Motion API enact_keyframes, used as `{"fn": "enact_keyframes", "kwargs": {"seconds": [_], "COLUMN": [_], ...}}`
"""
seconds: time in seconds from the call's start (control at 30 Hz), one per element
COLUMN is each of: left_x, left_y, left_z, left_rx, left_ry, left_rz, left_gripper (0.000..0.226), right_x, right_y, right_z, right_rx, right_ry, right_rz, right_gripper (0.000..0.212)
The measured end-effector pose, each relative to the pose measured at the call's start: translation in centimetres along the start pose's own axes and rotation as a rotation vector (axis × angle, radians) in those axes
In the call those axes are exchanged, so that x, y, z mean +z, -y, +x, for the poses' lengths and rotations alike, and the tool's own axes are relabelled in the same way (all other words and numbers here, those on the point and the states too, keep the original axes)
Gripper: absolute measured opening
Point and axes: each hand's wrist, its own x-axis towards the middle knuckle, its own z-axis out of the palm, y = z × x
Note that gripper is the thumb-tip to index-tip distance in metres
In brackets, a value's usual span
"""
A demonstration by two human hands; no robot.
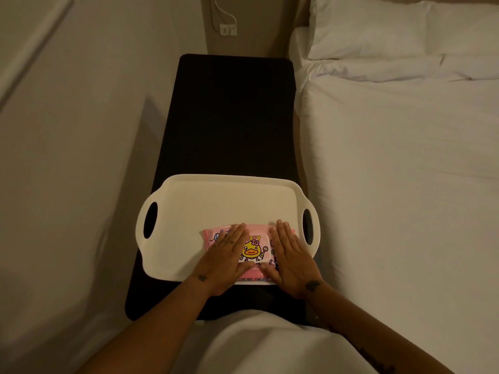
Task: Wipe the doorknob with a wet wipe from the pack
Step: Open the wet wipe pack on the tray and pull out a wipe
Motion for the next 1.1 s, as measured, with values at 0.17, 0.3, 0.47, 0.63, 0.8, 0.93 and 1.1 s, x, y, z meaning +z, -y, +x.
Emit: {"fn": "enact_keyframes", "kwargs": {"seconds": [0.17, 0.3, 0.47, 0.63, 0.8, 0.93, 1.1], "left_x": [-0.12, -0.16, -0.49, -0.54, -0.56, -0.7, -0.84], "left_y": [-0.07, -0.09, -0.34, -0.25, 0.01, -0.02, -0.05], "left_z": [0.04, -0.02, 0.17, 0.18, 0.08, 0.14, 0.14], "left_rx": [0.004, -0.004, -0.03, -0.014, -0.007, -0.014, -0.014], "left_ry": [0.002, 0.002, -0.019, -0.005, 0.029, 0.054, 0.08], "left_rz": [-0.016, -0.046, -0.139, -0.115, -0.092, -0.084, -0.082], "left_gripper": [0.078, 0.072, 0.063, 0.068, 0.075, 0.093, 0.095], "right_x": [-0.04, 0.04, 0.0, -0.19, -0.18, -0.07, -0.12], "right_y": [0.06, 0.09, 0.17, 0.3, 0.27, 0.17, 0.17], "right_z": [0.04, 0.05, 0.07, -0.06, -0.06, -0.01, -0.02], "right_rx": [0.0, 0.004, 0.007, -0.009, -0.004, 0.003, -0.005], "right_ry": [-0.003, 0.0, -0.002, -0.003, 0.01, 0.012, 0.004], "right_rz": [-0.003, 0.0, -0.018, -0.01, -0.002, 0.002, 0.011], "right_gripper": [0.083, 0.082, 0.083, 0.087, 0.09, 0.09, 0.089]}}
